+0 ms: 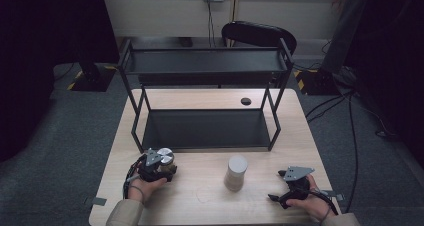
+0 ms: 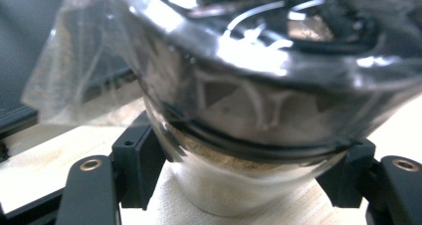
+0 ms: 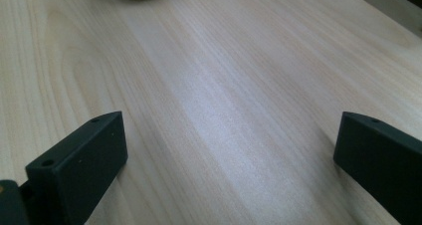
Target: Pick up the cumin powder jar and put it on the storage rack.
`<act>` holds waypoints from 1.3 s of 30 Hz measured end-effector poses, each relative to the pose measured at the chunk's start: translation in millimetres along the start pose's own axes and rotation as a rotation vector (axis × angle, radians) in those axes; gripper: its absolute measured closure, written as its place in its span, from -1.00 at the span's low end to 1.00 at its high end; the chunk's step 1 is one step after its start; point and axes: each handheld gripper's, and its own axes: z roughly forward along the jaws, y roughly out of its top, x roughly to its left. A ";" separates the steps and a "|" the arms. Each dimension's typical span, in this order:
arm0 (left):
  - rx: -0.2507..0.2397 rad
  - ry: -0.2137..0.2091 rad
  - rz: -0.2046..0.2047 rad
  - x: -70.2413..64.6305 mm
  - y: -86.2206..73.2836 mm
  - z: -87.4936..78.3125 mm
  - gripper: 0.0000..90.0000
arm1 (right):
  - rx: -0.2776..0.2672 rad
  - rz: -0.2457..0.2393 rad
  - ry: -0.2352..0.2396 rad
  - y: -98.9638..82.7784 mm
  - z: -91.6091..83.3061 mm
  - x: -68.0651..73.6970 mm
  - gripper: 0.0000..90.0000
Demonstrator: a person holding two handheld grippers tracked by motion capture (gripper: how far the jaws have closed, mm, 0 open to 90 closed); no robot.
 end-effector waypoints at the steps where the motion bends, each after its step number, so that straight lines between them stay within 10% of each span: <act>1: 0.005 0.003 0.012 -0.4 1.3 -0.7 -0.33 | 0.000 0.000 0.000 0.0 0.0 0.0 -1.00; 22: -0.009 -0.073 0.018 7.3 15.2 -18.9 -0.32 | 0.000 0.000 -0.001 0.0 0.0 0.0 -1.00; 39: 0.003 -0.145 0.018 19.1 69.3 -57.2 -0.32 | 0.000 0.000 0.000 0.0 0.0 0.0 -1.00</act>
